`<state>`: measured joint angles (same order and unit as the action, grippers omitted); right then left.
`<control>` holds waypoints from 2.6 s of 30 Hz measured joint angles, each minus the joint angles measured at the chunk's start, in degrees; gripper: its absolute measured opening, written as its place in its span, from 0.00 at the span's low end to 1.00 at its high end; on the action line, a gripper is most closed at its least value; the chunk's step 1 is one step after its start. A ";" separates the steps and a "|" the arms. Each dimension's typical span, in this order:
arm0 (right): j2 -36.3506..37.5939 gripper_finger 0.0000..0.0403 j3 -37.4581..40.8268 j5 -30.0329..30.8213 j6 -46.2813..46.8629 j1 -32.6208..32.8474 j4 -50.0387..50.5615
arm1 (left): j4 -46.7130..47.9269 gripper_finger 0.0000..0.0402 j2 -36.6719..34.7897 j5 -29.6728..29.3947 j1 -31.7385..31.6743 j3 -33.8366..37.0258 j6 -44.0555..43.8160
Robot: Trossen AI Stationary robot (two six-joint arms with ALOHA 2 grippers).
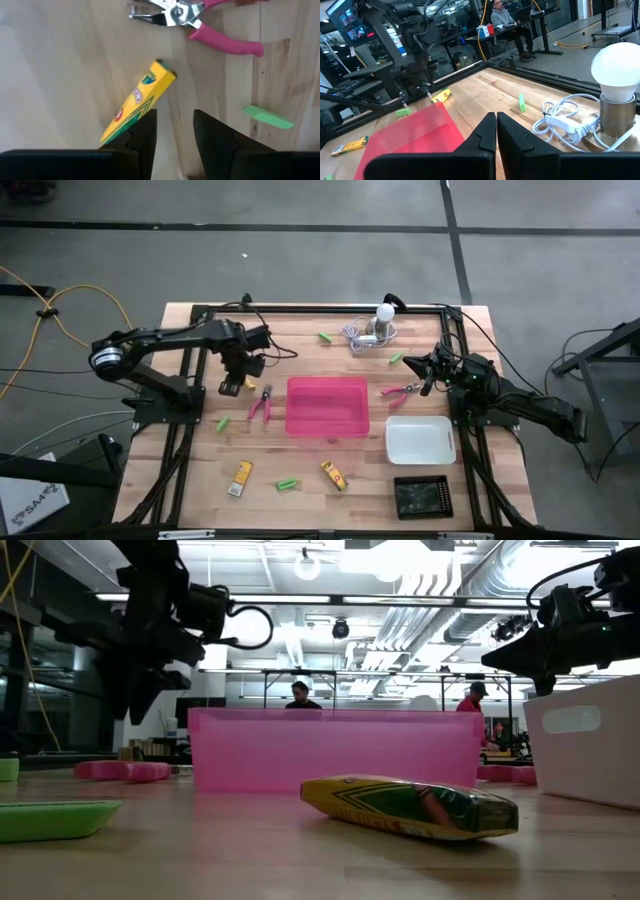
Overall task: Pick & Place School Supplies
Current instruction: Put the yellow crayon box into the pink bin
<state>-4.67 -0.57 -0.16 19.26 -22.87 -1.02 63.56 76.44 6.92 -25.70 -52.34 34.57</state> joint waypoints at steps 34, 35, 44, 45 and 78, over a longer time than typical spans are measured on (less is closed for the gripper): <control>0.00 0.01 0.02 -0.01 -0.01 0.00 0.00 | -15.10 0.31 -9.05 -0.02 0.26 13.23 15.24; -0.01 0.01 -0.01 0.00 -0.01 0.00 0.00 | -15.38 0.31 -9.05 -0.05 0.16 13.22 15.49; 0.01 0.01 0.00 0.00 -0.01 0.00 -0.01 | -15.91 0.40 -9.04 0.70 -1.86 13.20 17.68; -0.02 0.01 0.02 -0.01 -0.01 0.00 0.00 | -15.93 0.41 -9.04 0.67 -1.87 13.20 18.07; -0.01 0.01 -0.01 -0.02 -0.01 0.00 0.00 | -21.10 0.38 0.29 -2.71 0.14 13.14 16.89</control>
<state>-4.69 -0.58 -0.19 19.25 -22.87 -1.02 42.46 76.73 4.21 -25.56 -39.20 51.46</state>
